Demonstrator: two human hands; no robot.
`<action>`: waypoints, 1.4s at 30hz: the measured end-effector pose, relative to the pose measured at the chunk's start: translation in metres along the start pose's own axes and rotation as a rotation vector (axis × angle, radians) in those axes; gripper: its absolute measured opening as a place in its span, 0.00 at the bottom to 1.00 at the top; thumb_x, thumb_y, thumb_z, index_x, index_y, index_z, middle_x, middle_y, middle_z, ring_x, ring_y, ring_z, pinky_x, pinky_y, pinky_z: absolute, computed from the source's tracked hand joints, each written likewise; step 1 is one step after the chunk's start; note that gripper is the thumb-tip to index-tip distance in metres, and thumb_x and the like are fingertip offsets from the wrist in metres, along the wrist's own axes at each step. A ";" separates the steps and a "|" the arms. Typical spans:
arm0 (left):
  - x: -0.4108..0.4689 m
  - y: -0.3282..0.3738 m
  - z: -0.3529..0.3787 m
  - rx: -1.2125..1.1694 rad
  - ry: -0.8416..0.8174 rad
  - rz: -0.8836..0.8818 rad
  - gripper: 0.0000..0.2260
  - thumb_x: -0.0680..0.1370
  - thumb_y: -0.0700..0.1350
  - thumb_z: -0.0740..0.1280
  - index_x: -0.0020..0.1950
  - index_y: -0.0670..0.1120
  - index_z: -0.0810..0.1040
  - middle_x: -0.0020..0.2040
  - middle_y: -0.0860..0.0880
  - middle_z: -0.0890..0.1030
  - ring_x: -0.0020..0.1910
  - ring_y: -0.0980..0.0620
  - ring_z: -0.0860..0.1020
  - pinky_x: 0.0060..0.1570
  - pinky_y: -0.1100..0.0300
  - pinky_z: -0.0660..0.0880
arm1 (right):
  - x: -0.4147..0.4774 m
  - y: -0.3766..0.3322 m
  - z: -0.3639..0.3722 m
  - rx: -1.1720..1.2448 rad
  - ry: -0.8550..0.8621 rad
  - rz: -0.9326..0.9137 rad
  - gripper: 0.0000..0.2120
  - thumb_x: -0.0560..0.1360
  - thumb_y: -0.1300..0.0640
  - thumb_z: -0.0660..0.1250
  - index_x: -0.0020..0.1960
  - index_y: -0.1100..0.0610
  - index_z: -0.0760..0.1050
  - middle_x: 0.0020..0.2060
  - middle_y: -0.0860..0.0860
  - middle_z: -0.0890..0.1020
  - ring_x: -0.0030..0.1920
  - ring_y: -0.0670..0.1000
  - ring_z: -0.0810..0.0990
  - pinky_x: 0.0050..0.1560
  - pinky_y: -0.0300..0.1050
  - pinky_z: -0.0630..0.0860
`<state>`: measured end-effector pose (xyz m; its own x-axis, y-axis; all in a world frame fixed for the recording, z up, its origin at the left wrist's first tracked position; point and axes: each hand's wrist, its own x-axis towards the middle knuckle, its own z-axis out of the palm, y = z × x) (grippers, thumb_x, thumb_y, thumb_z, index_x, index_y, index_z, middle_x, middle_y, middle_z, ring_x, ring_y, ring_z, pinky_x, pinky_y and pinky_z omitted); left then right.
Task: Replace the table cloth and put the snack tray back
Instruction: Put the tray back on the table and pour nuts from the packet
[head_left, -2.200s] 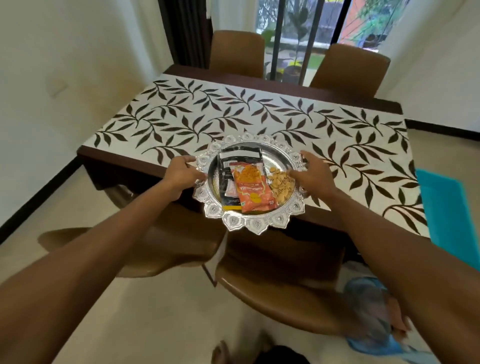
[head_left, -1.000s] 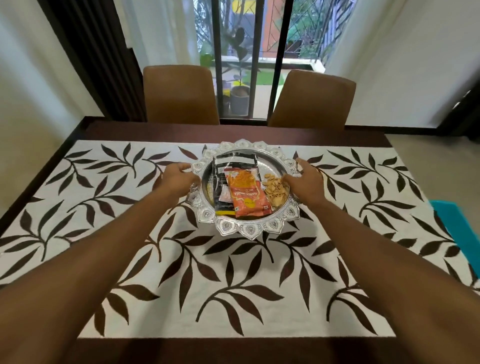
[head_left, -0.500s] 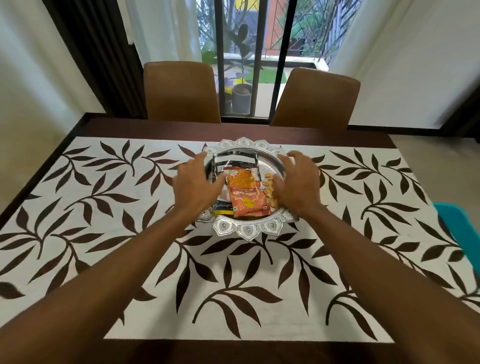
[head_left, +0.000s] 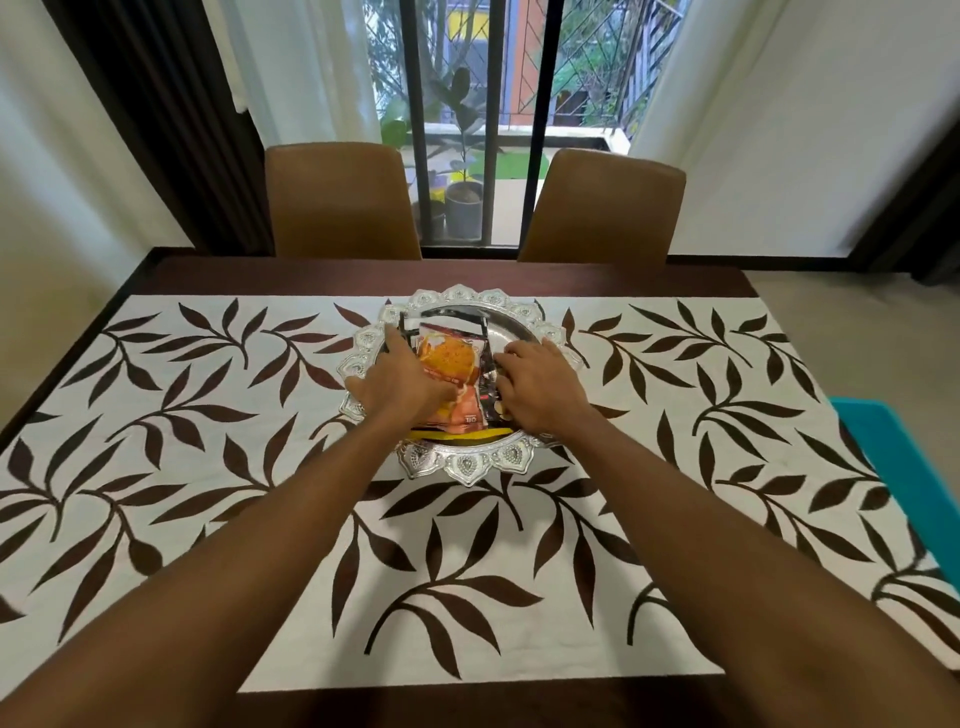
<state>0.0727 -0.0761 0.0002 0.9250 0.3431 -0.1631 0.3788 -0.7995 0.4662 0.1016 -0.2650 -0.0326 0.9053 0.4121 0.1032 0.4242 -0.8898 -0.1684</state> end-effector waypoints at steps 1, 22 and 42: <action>0.003 -0.002 -0.001 -0.059 0.008 -0.012 0.54 0.66 0.58 0.80 0.81 0.46 0.49 0.69 0.45 0.76 0.69 0.40 0.73 0.71 0.37 0.58 | 0.000 0.000 0.000 0.007 0.015 0.003 0.19 0.82 0.49 0.53 0.61 0.55 0.79 0.58 0.53 0.80 0.59 0.54 0.76 0.72 0.55 0.63; 0.023 0.010 -0.082 -0.167 0.107 0.522 0.21 0.74 0.44 0.73 0.67 0.56 0.78 0.59 0.51 0.84 0.56 0.48 0.80 0.52 0.51 0.78 | -0.002 -0.005 -0.022 0.220 0.071 -0.075 0.13 0.79 0.52 0.66 0.61 0.53 0.83 0.54 0.51 0.82 0.56 0.52 0.77 0.53 0.47 0.73; 0.035 0.015 -0.076 -0.141 0.074 0.734 0.19 0.74 0.45 0.74 0.65 0.55 0.80 0.55 0.53 0.85 0.53 0.51 0.81 0.51 0.49 0.80 | -0.015 -0.012 -0.015 0.224 -0.269 -0.212 0.20 0.83 0.50 0.56 0.70 0.54 0.77 0.68 0.52 0.75 0.66 0.54 0.71 0.65 0.54 0.71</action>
<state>0.1087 -0.0383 0.0679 0.9323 -0.2171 0.2894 -0.3463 -0.7668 0.5404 0.0824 -0.2634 -0.0172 0.7585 0.6445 -0.0961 0.5692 -0.7272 -0.3837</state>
